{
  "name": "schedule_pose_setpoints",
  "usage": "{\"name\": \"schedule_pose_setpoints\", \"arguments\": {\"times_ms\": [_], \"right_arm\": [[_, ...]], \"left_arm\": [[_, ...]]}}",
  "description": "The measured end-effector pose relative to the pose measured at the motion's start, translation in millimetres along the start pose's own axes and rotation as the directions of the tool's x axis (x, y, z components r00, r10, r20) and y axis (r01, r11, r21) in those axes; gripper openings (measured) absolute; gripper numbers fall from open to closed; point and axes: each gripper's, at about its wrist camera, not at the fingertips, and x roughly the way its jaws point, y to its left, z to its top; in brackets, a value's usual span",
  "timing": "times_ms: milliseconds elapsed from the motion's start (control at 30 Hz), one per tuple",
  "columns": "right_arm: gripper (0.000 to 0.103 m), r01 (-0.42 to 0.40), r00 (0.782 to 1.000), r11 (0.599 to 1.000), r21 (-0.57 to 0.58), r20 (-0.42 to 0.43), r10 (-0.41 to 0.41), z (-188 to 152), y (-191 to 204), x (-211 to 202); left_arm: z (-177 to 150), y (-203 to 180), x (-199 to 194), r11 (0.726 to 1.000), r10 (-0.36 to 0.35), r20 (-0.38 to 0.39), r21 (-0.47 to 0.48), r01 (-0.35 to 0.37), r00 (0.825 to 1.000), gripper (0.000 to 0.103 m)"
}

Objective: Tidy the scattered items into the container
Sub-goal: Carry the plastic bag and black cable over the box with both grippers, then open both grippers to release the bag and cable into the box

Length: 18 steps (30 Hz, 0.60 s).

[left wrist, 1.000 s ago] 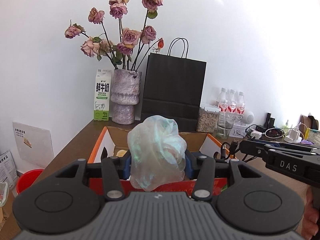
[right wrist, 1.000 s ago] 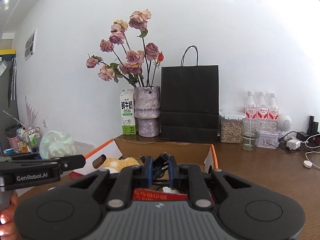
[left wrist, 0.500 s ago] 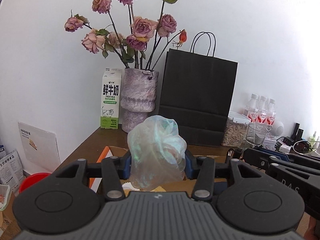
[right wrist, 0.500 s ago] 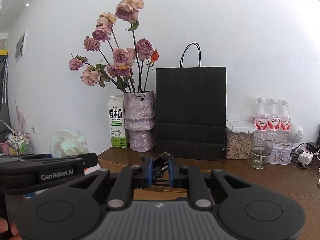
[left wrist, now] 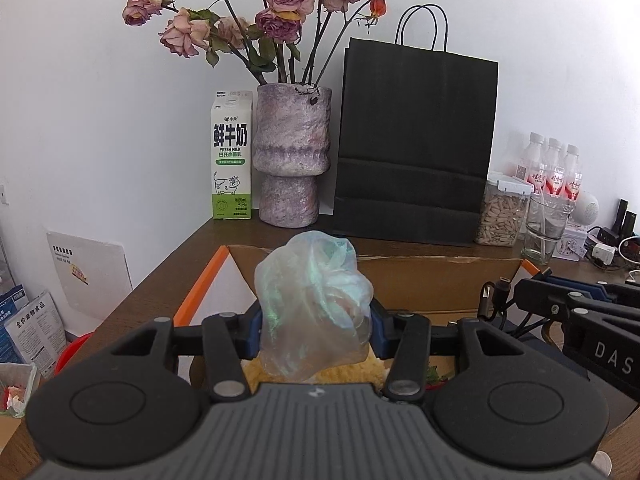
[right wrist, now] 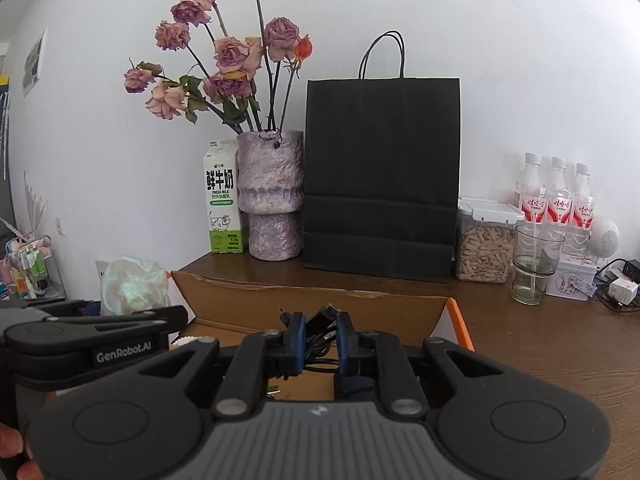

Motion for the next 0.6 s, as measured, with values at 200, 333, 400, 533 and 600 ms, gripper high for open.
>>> {"name": "schedule_pose_setpoints", "arguments": {"times_ms": [200, 333, 400, 533, 600], "right_arm": [[0.073, 0.044, 0.999, 0.999, 0.007, -0.016, -0.044, -3, -1, -4], [0.103, 0.048, 0.998, 0.999, 0.006, 0.038, -0.049, -5, -3, -19], [0.103, 0.060, 0.997, 0.998, 0.004, 0.047, -0.060, -4, -3, -24], [0.103, 0.056, 0.997, 0.998, 0.014, 0.045, -0.056, -5, -4, -29], [0.103, 0.059, 0.997, 0.998, 0.009, 0.044, -0.059, -5, -3, -30]], "left_arm": [[-1, 2, -12, 0.999, 0.047, 0.060, -0.001, -0.047, 0.997, 0.103], [-2, 5, -21, 0.999, 0.051, 0.092, -0.019, -0.049, 0.994, 0.103], [-2, 6, -23, 0.998, 0.057, 0.095, -0.022, -0.055, 0.994, 0.103], [-5, 8, -23, 0.998, 0.059, 0.083, -0.022, -0.057, 0.995, 0.103], [-6, 8, -22, 0.998, 0.059, 0.079, -0.020, -0.057, 0.995, 0.103]]}}
